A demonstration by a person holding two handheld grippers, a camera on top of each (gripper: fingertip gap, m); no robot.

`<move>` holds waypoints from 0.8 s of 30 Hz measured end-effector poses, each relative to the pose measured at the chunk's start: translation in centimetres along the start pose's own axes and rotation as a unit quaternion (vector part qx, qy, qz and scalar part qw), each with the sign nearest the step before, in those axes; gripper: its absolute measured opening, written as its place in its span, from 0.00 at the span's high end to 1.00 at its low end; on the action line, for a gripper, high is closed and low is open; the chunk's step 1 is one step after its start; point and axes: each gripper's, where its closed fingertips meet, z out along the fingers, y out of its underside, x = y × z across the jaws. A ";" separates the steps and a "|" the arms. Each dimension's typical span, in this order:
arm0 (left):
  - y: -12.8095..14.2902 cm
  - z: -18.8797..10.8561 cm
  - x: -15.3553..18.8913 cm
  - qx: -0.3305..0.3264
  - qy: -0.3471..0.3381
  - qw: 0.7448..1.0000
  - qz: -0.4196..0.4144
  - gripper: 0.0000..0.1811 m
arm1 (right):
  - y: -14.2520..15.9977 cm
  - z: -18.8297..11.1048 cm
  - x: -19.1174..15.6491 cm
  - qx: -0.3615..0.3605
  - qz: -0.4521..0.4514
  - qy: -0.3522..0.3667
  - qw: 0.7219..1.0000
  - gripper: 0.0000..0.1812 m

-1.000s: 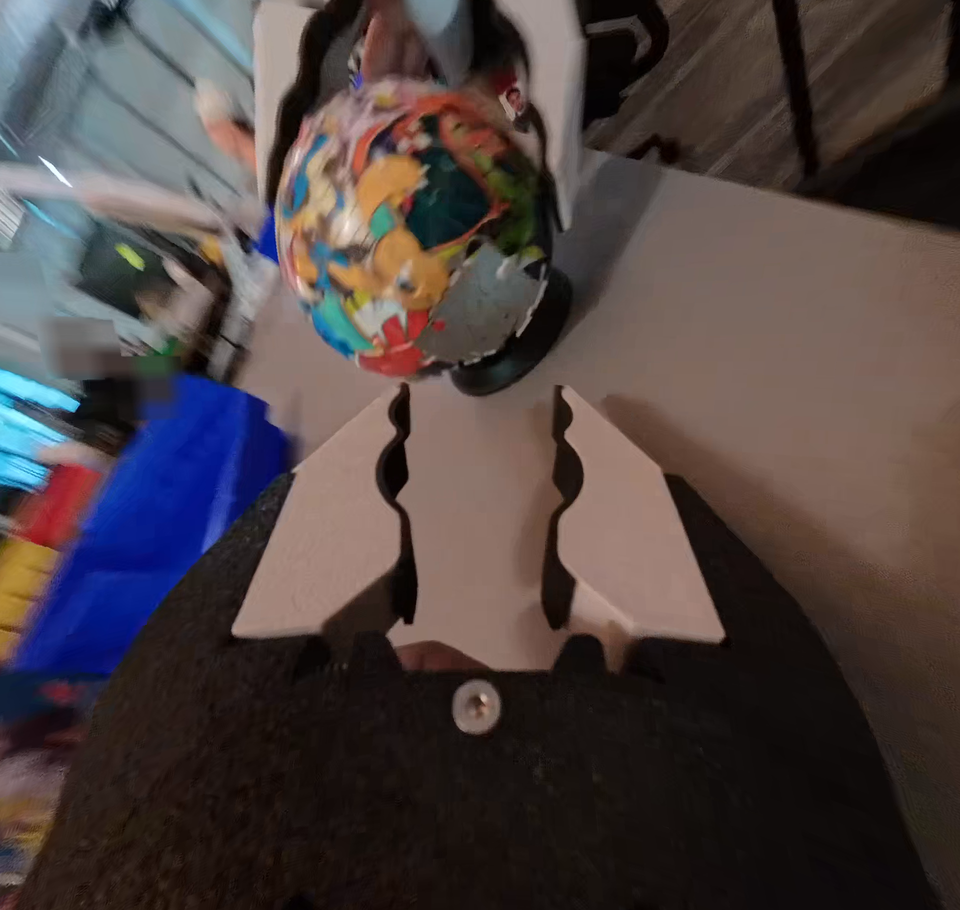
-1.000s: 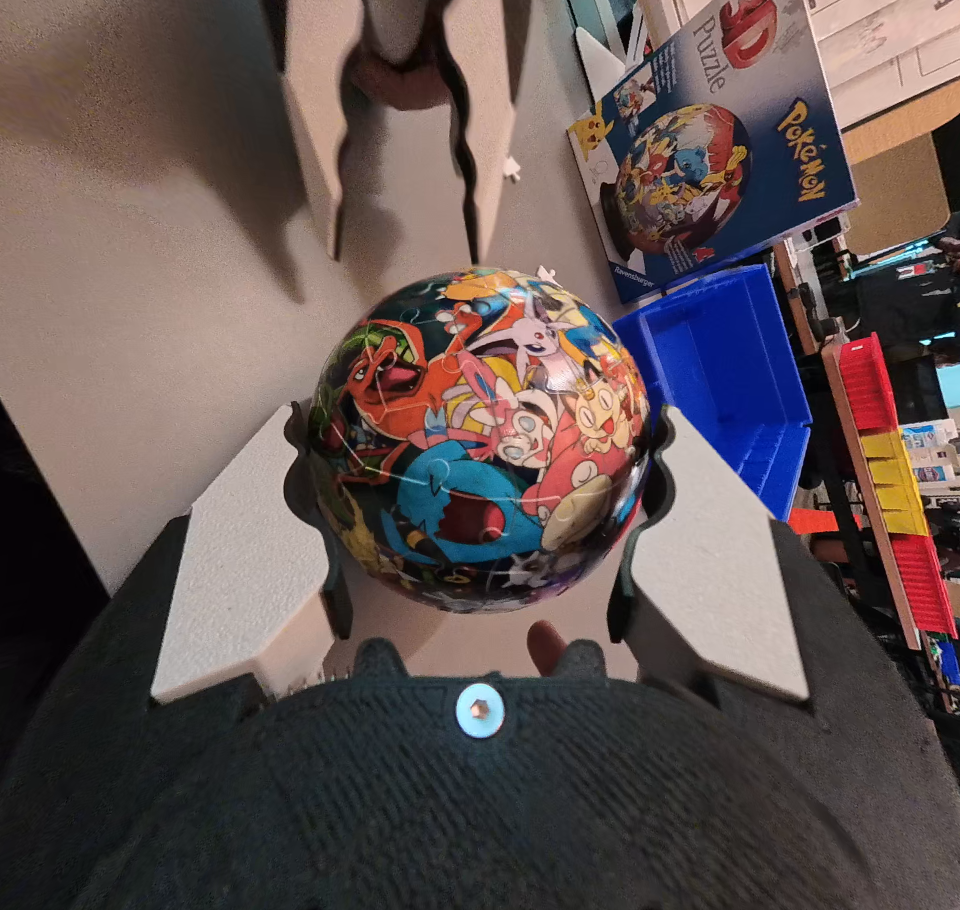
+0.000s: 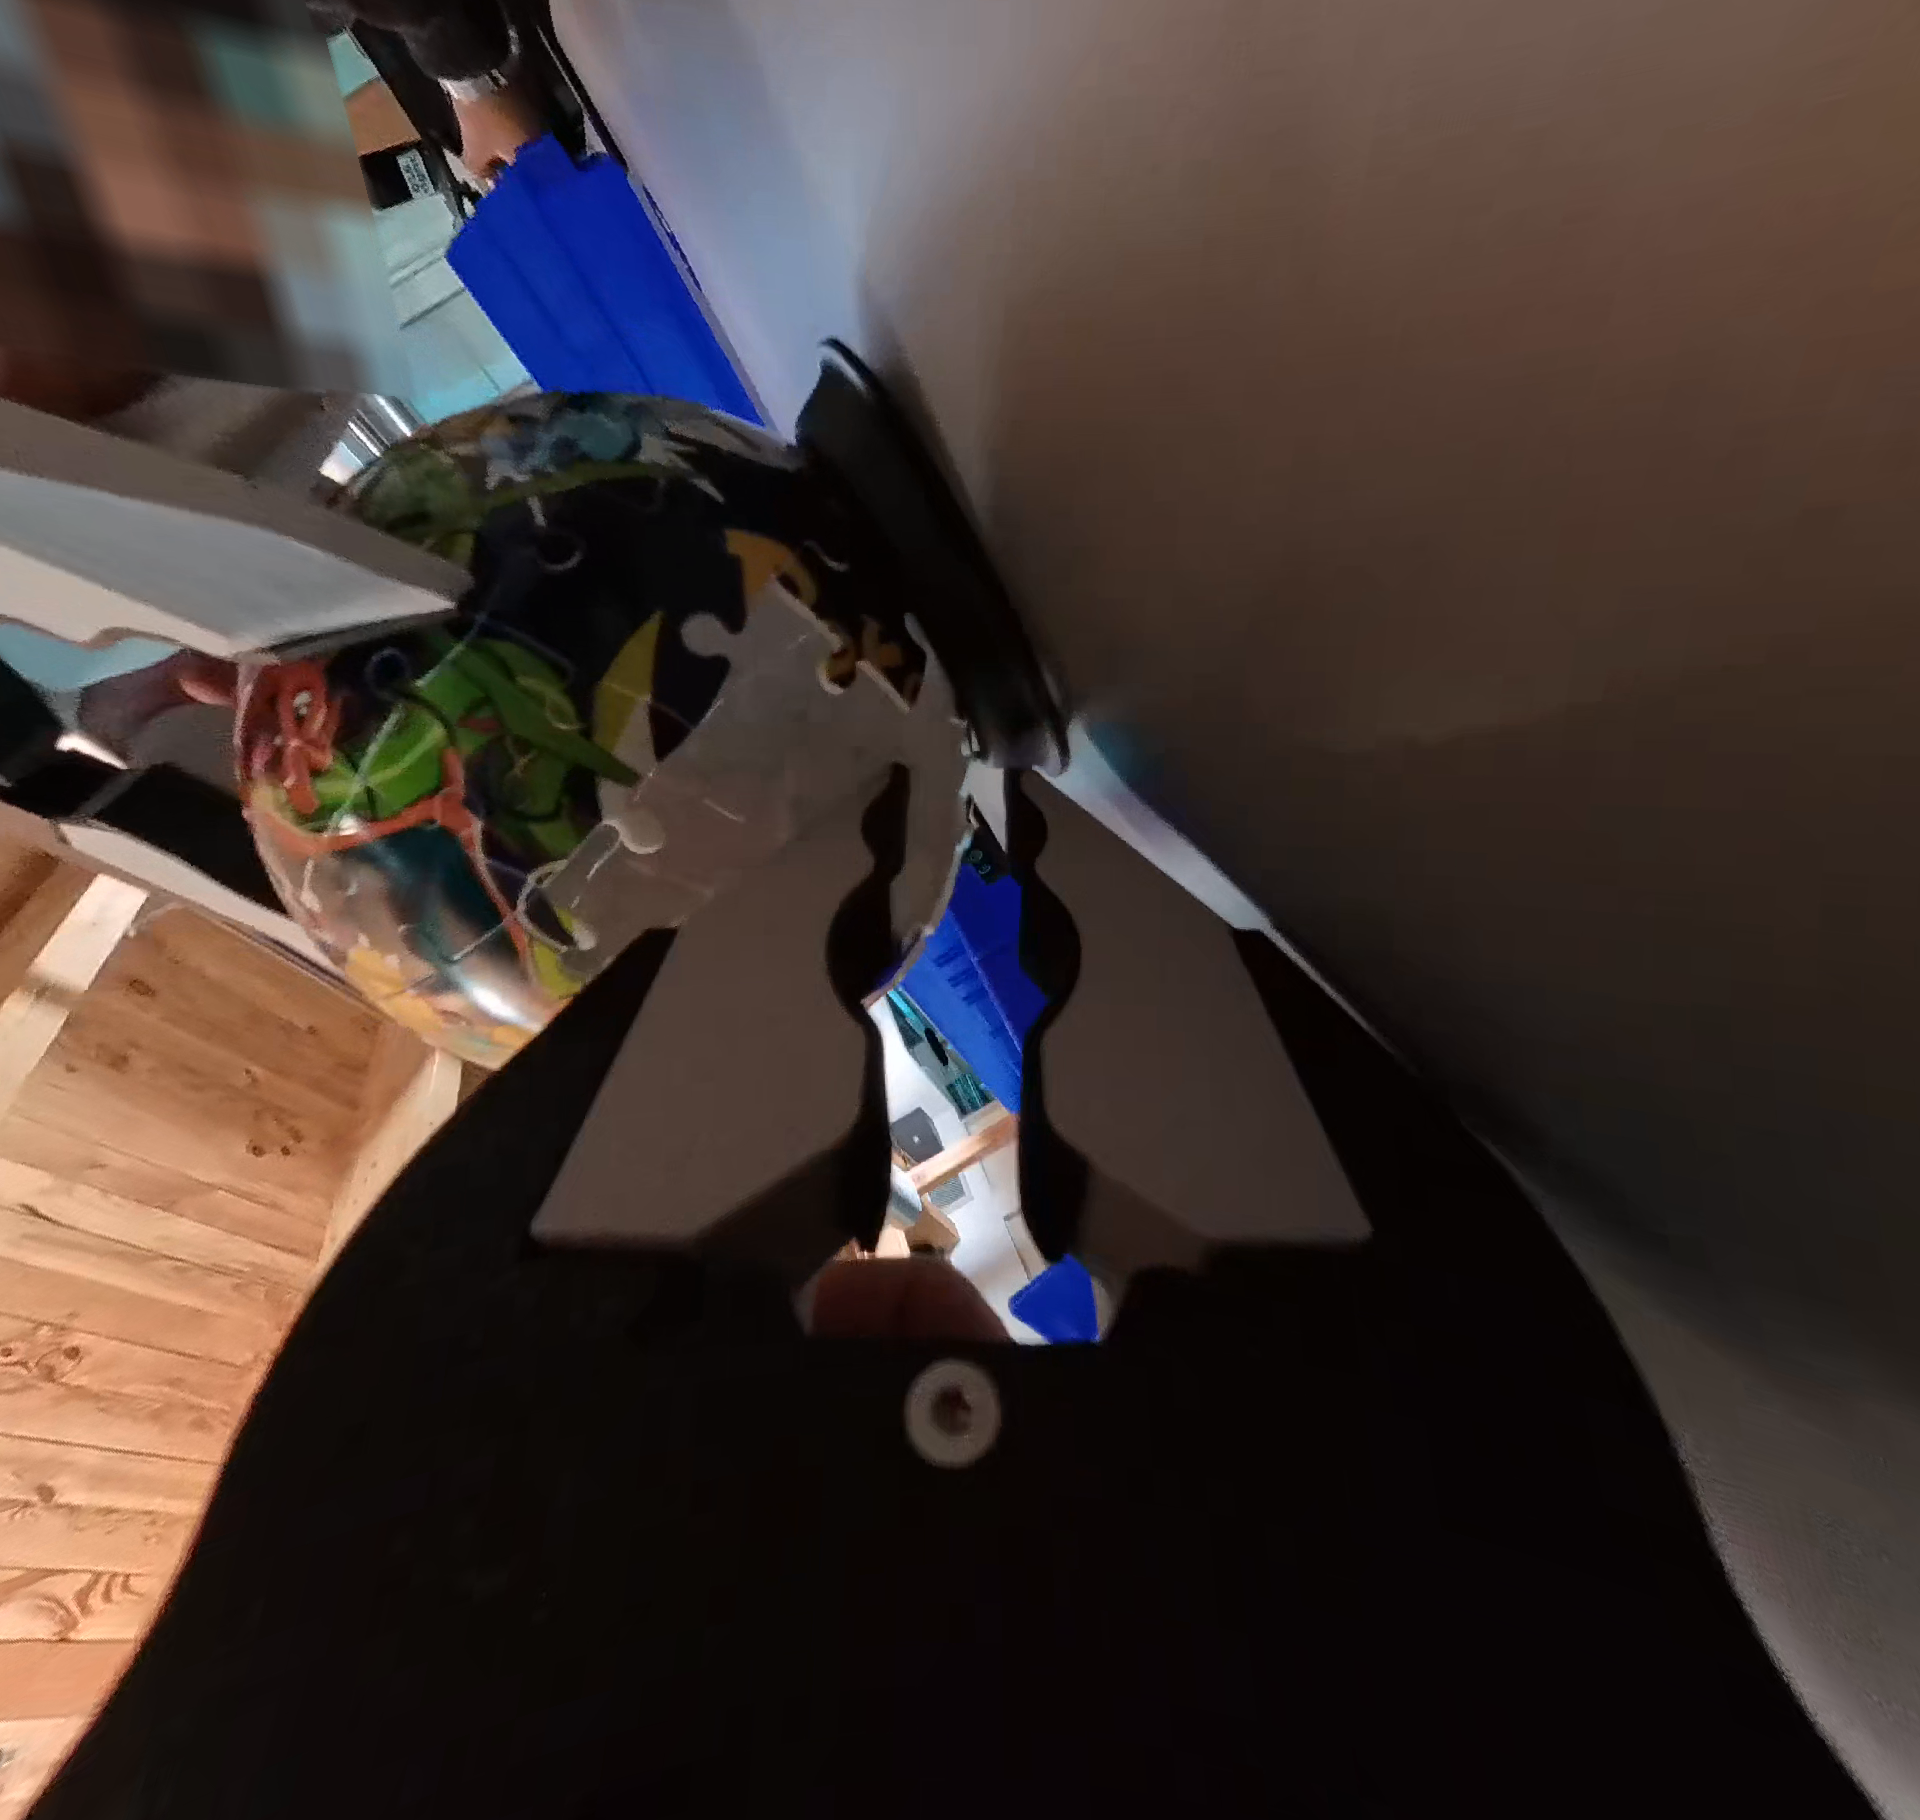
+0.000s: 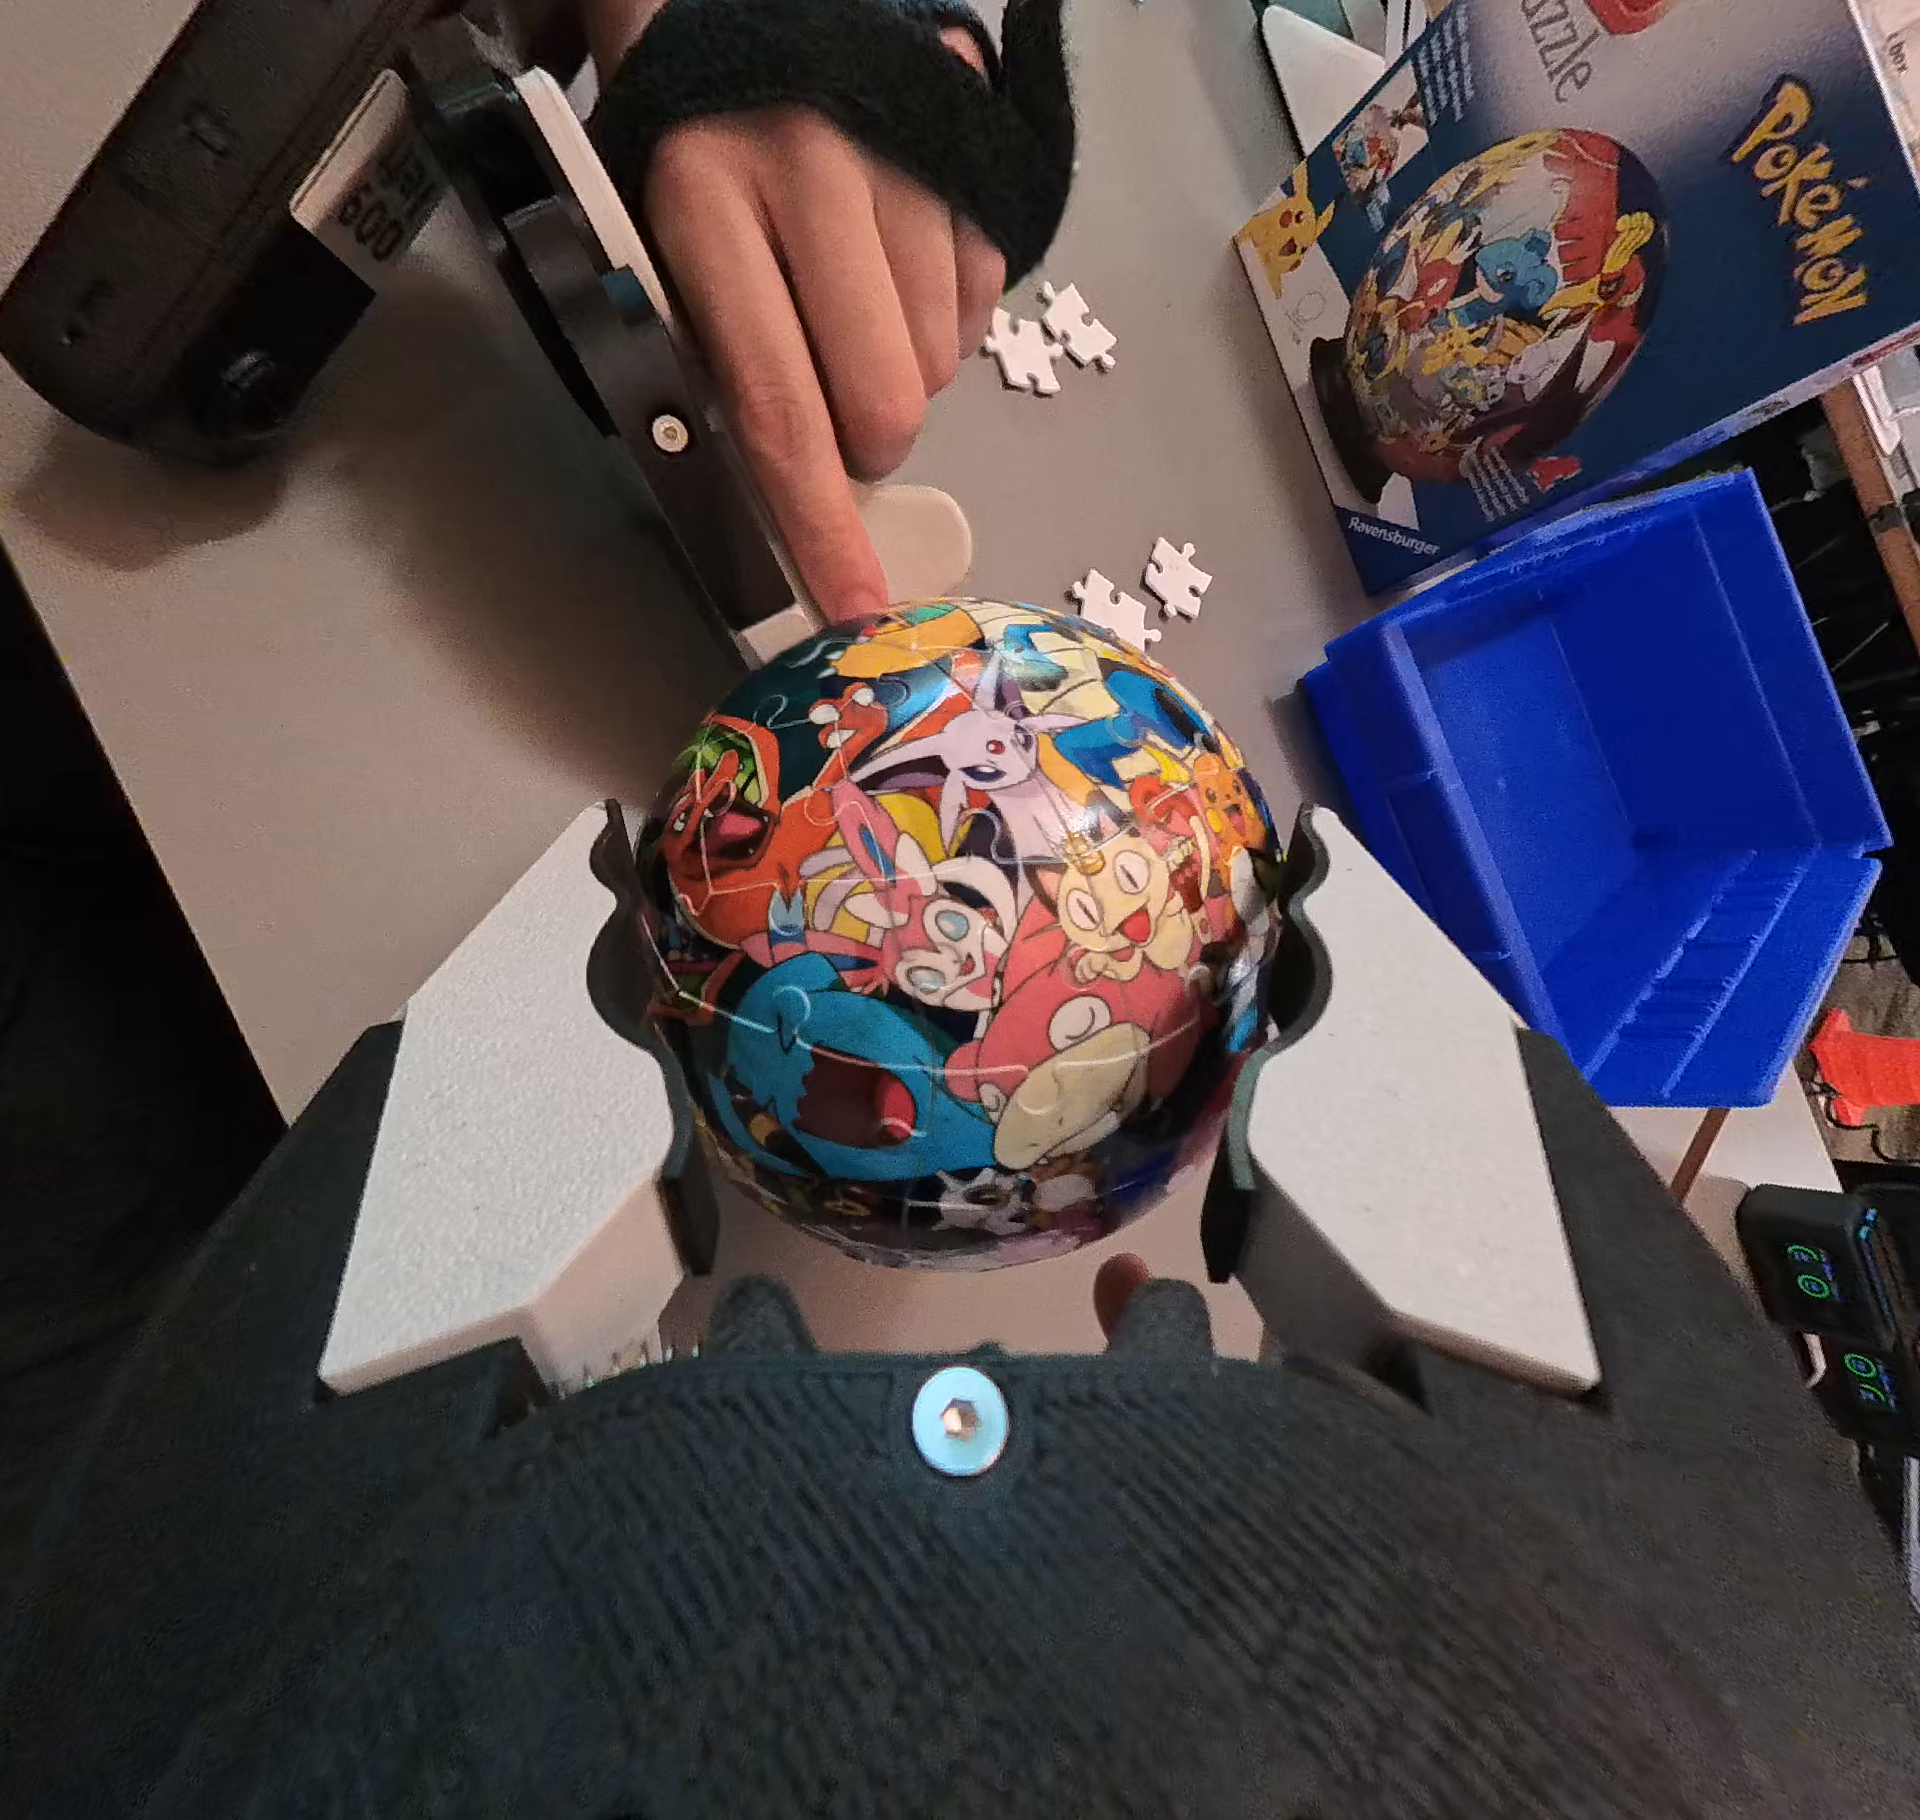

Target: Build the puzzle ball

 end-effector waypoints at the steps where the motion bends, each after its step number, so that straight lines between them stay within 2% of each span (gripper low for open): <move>1: -0.2 0.0 -0.1 0.008 -0.003 1.000 0.001 0.93 | 0.0 0.0 0.0 0.001 -0.001 0.000 1.000 0.34; 8: -0.4 0.2 0.0 0.048 -0.008 0.997 -0.057 0.95 | 0.1 -0.1 0.1 0.017 0.003 -0.003 1.000 0.33; 15: -0.4 0.4 0.3 0.056 0.011 0.998 -0.014 0.98 | 0.1 0.0 0.1 0.020 -0.003 -0.017 1.000 0.33; 18: -0.1 0.4 0.5 0.051 0.018 0.998 -0.034 1.00 | 0.2 0.0 0.2 0.017 -0.003 -0.022 1.000 0.33; 20: 0.2 -0.1 0.2 0.053 0.003 0.995 -0.090 1.00 | 0.3 -0.1 0.2 0.017 -0.005 -0.023 1.000 0.33; 22: 0.5 -0.9 0.6 0.055 0.008 0.981 -0.187 1.00 | 0.3 -0.1 0.2 0.022 -0.004 -0.021 1.000 0.33; 24: 0.8 -1.7 1.0 0.059 0.015 0.961 -0.269 0.86 | 0.3 -0.2 0.3 0.028 -0.002 -0.019 0.999 0.33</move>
